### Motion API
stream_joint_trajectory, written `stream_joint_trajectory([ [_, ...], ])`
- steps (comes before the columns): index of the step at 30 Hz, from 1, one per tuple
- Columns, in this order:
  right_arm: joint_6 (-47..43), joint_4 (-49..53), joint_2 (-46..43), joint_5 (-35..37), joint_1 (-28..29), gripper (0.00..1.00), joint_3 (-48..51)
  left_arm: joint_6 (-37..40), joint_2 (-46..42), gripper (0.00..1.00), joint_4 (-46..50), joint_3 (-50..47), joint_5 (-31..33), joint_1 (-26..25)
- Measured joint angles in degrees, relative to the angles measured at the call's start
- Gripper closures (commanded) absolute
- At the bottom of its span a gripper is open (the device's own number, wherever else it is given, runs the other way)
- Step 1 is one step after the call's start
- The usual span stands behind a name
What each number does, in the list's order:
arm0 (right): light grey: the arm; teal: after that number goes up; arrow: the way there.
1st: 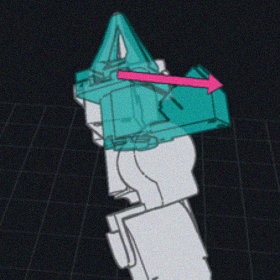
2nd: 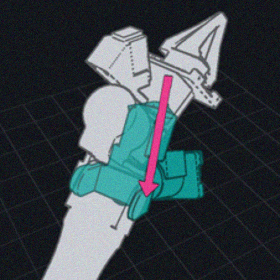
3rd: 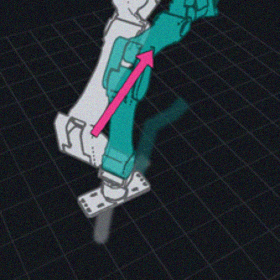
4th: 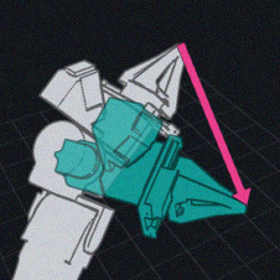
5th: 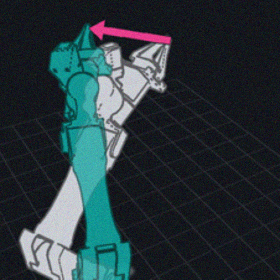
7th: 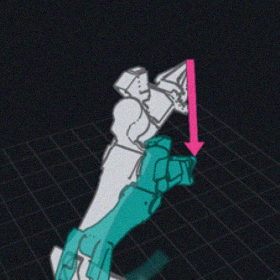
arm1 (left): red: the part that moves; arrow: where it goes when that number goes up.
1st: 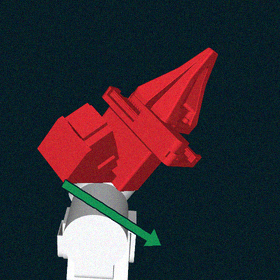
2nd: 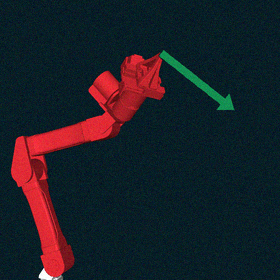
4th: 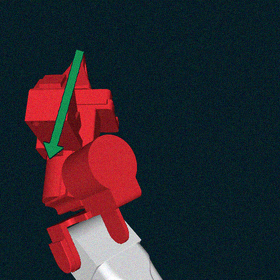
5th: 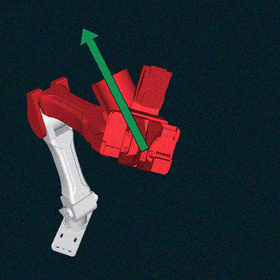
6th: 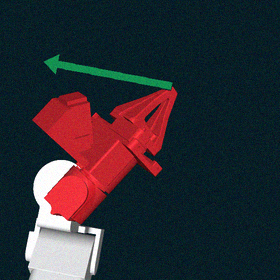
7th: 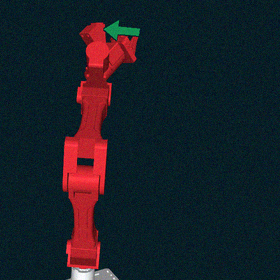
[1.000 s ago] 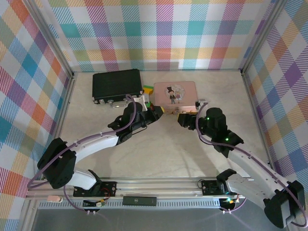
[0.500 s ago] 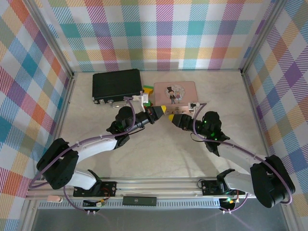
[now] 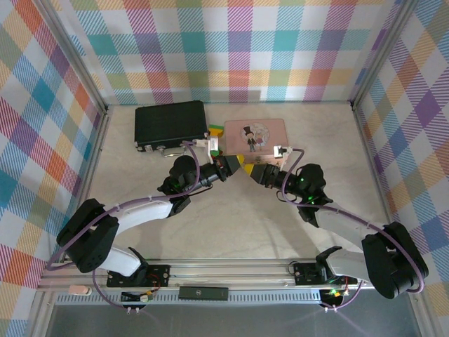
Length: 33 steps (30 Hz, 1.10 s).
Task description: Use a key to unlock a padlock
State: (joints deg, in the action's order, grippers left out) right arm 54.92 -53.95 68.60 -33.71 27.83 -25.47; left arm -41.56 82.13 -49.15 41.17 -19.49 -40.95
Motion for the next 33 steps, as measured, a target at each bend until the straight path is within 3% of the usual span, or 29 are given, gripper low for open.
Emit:
stream_joint_trajectory([
  [6, 0.0, -0.7, 2.5, -0.7, 0.3, 0.74, 0.0, -0.4, 0.0, 1.0, -0.6, 0.0, -0.3, 0.0],
  [30, 2.0, -7.0, 5.6, -0.7, 0.4, 0.78, 0.0, -2.3, -1.0, 1.0, -1.6, -1.3, -0.6, 0.2],
  [33, 2.5, -7.9, 6.0, -0.9, 0.4, 0.85, 0.0, -2.4, -1.0, 1.0, -1.9, -1.4, -0.6, 0.2],
])
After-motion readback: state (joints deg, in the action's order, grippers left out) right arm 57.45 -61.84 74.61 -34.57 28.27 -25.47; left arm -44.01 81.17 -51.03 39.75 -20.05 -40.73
